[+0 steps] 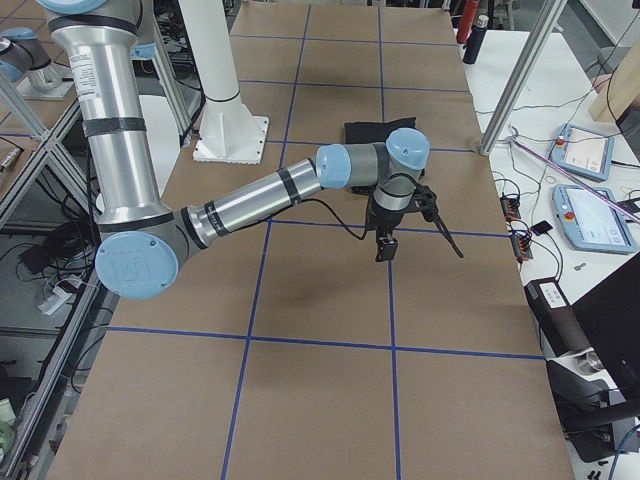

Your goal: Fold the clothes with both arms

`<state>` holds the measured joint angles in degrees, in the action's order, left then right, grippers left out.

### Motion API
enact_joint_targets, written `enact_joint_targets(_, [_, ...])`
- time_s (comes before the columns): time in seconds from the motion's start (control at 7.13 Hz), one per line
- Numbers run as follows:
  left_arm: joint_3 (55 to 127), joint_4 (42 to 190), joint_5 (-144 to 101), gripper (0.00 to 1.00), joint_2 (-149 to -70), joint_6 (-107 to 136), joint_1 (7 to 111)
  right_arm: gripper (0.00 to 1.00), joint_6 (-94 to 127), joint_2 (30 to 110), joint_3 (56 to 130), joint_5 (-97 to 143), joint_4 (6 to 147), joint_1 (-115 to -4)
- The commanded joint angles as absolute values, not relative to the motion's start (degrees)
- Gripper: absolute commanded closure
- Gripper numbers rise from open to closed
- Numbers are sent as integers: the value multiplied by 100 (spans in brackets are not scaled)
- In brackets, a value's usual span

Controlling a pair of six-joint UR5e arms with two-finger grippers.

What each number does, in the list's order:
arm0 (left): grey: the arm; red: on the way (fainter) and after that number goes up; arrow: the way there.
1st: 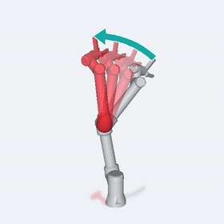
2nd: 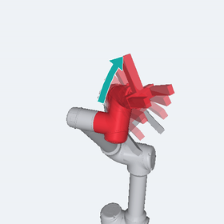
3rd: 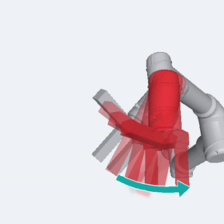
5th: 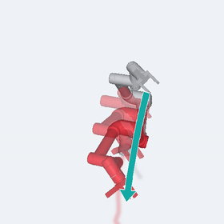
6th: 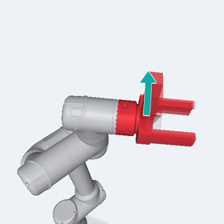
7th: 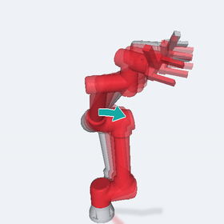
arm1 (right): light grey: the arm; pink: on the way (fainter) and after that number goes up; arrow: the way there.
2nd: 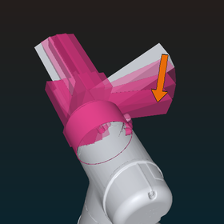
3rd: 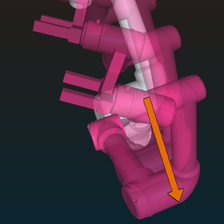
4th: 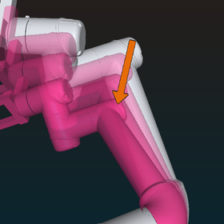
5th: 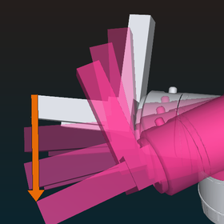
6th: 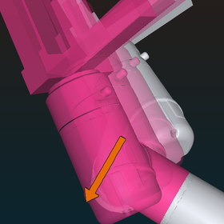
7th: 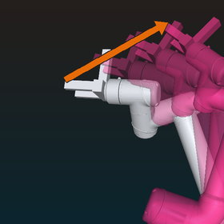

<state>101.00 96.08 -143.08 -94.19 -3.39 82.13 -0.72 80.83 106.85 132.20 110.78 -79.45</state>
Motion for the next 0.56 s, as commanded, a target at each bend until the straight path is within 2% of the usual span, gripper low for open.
enact_joint_targets(0.0, [10055,9868,-14030,1,-9413,-334,8393,0,-105,8042,10635,12912,11066,-7937])
enact_joint_targets(0.42, [10256,9967,-13966,1,-9527,-316,8727,0,-26,7909,10670,12972,11074,-7954])
